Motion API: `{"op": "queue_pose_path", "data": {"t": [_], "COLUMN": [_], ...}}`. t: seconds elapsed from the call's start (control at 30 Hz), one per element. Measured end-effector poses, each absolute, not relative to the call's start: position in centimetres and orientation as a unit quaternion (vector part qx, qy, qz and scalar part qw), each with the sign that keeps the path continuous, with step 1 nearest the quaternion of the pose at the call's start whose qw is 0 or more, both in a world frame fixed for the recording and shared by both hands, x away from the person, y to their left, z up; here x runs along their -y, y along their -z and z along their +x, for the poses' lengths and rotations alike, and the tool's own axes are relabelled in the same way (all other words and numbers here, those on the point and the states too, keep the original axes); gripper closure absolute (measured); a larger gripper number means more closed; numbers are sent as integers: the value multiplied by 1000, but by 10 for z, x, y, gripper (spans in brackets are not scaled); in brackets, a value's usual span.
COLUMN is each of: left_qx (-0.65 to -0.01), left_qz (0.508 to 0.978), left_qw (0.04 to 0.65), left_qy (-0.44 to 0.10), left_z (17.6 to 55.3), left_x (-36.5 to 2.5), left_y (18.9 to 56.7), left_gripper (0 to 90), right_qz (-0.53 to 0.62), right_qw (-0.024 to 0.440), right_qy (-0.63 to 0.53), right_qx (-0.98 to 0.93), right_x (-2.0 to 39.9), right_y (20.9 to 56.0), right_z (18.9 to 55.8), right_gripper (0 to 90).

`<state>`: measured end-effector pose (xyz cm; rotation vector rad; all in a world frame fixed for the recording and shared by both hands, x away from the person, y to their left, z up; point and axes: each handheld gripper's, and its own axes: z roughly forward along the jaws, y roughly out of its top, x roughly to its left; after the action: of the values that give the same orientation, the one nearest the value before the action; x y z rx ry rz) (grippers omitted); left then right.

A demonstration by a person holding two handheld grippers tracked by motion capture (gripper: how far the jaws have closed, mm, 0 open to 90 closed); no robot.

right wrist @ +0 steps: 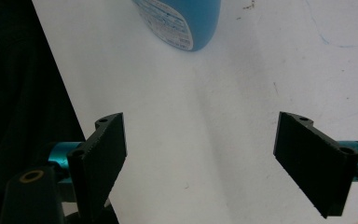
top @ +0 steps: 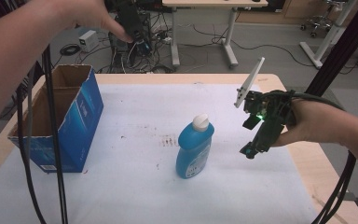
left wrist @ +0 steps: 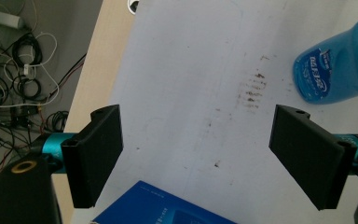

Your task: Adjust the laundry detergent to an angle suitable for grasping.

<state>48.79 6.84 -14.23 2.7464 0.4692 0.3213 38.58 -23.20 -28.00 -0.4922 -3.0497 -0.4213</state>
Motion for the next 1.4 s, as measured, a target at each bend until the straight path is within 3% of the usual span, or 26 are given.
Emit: {"op": "queue_pose_path", "data": {"t": [0.6, 0.93, 1.4], "left_qx": [-155, -149, -186], "left_qz": [961, 959, 949], "left_qw": [221, 236, 256], "left_qy": [-68, -51, -21], "left_z": [425, 387, 368], "left_x": [-68, -33, -2], "left_y": [167, 209, 270], "left_gripper": [175, 175, 175], "right_qz": [-165, -162, -166], "right_qw": [9, 7, 4], "right_qy": [139, 139, 138], "right_qx": [976, 977, 976], "right_x": [235, 234, 235], "right_y": [280, 280, 280], "right_z": [389, 389, 388], "right_gripper": [166, 167, 166]}}
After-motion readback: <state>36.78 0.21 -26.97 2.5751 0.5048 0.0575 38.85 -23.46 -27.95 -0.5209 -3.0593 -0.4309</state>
